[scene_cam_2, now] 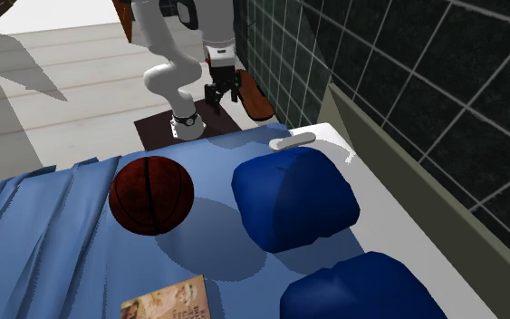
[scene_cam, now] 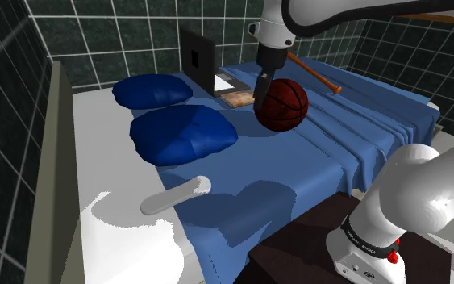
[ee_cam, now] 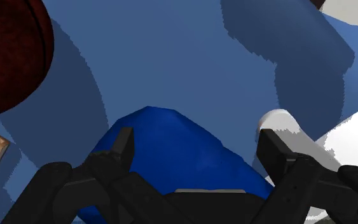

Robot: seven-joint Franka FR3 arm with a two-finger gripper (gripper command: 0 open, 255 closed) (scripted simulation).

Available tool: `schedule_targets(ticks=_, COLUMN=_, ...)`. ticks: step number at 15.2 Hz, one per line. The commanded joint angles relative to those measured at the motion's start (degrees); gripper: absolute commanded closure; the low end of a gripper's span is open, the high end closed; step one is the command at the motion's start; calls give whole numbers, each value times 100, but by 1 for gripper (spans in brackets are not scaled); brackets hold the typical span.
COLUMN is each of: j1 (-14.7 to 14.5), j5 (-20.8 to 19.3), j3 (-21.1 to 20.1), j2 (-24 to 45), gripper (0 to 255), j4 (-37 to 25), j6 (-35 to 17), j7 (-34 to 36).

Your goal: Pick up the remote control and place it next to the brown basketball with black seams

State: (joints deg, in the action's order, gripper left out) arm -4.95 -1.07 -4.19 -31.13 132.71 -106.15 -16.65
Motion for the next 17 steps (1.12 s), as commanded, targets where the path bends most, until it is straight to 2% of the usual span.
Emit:
schedule_targets(ticks=1, j1=-137, j5=33, j3=-77, j2=253, gripper=0, j4=34, j6=-263, j7=-167)
schedule_targets(ticks=17, j1=-1020, j5=-41, j3=-816, j2=2736, gripper=0, j4=-618, j6=-1840, j7=-1347)
